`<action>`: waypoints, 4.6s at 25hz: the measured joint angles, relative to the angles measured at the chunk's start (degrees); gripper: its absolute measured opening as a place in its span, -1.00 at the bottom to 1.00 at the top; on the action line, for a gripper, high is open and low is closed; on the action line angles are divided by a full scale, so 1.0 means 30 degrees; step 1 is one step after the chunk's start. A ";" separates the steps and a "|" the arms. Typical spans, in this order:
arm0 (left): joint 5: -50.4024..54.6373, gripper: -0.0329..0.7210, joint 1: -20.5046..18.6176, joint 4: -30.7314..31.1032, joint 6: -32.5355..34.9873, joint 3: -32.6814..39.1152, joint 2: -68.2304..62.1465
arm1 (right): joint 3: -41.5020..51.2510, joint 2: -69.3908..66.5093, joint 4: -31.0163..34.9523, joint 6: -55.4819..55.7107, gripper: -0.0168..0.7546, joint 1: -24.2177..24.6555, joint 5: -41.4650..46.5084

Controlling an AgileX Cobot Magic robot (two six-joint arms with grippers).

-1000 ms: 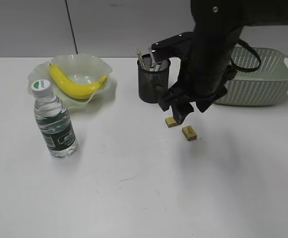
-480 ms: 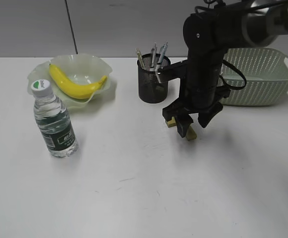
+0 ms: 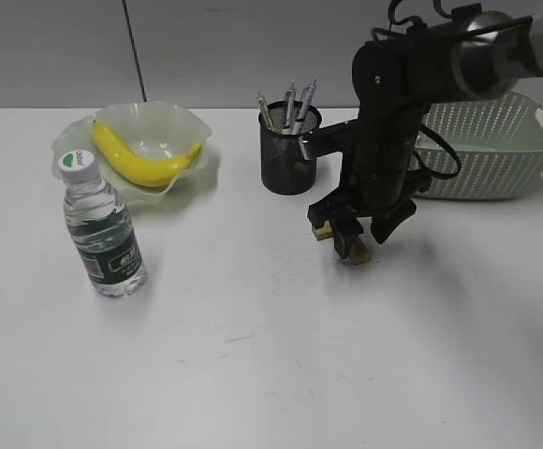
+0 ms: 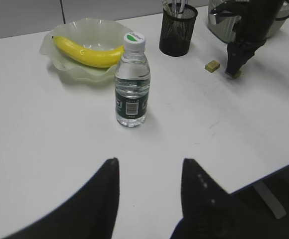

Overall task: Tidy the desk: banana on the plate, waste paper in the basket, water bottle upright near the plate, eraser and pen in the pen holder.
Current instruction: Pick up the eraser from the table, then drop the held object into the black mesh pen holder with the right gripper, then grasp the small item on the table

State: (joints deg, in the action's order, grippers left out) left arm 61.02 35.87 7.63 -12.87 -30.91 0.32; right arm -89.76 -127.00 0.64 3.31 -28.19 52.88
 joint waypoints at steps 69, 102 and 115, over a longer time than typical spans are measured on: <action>0.0000 -0.09 0.0000 0.0000 0.0000 0.0000 0.0000 | -0.4023 0.8331 0.0106 -0.2652 0.18 0.0126 0.5024; -0.4307 -0.09 0.0000 -0.1426 0.1646 -0.6322 -1.3233 | 1.9363 4.2140 -0.0214 -0.2591 0.18 0.0126 0.4861; -0.5522 -0.09 0.1111 -0.2335 0.1662 -1.4405 -2.6405 | 1.9679 4.2466 -0.0214 -0.2428 0.18 0.0126 0.3544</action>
State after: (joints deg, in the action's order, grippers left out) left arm 44.45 39.21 0.62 -7.89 -74.13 -78.90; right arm -30.73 0.40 0.00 -3.97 -27.82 63.51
